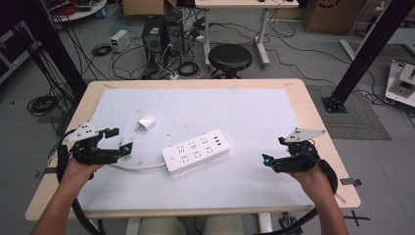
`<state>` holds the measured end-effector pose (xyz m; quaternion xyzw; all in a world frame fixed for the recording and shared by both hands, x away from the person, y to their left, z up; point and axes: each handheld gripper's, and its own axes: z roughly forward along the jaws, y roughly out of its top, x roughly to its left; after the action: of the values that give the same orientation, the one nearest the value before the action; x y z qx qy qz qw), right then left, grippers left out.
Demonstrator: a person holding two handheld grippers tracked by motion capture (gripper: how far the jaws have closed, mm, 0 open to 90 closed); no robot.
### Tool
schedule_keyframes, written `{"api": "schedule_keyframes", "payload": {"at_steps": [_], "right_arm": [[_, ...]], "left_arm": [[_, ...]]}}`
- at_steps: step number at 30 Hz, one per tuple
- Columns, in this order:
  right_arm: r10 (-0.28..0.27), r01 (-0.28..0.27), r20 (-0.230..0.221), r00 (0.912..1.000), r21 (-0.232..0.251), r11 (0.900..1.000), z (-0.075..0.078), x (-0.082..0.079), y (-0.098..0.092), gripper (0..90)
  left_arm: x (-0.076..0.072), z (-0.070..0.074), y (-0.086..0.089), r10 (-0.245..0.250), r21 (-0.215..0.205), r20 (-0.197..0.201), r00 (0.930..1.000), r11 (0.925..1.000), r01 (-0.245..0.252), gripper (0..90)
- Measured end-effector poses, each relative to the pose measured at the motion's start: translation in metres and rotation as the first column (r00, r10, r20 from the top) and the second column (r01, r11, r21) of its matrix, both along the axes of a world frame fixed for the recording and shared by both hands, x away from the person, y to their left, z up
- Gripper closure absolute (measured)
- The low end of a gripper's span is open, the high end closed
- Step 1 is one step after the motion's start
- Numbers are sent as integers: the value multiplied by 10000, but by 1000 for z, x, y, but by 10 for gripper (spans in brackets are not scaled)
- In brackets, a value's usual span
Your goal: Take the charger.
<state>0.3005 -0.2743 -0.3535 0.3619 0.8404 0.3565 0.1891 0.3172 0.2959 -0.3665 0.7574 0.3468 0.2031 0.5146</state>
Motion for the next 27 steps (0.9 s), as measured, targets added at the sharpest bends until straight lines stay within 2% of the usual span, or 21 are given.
{"api": "schedule_keyframes", "payload": {"at_steps": [3, 8, 12, 17, 20, 21, 27], "right_arm": [[4, -4, -14, 10000, 27, 10000, 0, 2, 1, 175], [91, -92, -75, 9999, -65, 9999, 2, 4, 4, 175], [96, -96, -50, 9999, -86, 9999, 3, 6, 4, 175], [41, -42, -181, 9998, -101, 9999, 1, 11, 5, 175], [41, -44, -210, 9998, -138, 9999, 1, 12, 5, 175], [-6, 2, -259, 9997, -155, 9999, 1, 13, 5, 175], [-41, 34, -342, 9994, -232, 9997, 1, 16, 4, 175]], "left_arm": [[7, 6, -1, -14, 80, -22, 10000, 10000, 15, 206], [31, 23, -8, -289, 277, 144, 9995, 9992, 285, 206], [50, 29, -11, -193, 484, 46, 9998, 9986, 190, 206], [71, 24, -15, -62, 578, -217, 9997, 9983, 75, 206], [84, 20, -18, -206, 816, -312, 9993, 9964, 231, 206], [88, 19, -19, -255, 751, -257, 9993, 9968, 273, 206], [117, 14, -21, -326, 907, -643, 9974, 9951, 384, 206]]}}
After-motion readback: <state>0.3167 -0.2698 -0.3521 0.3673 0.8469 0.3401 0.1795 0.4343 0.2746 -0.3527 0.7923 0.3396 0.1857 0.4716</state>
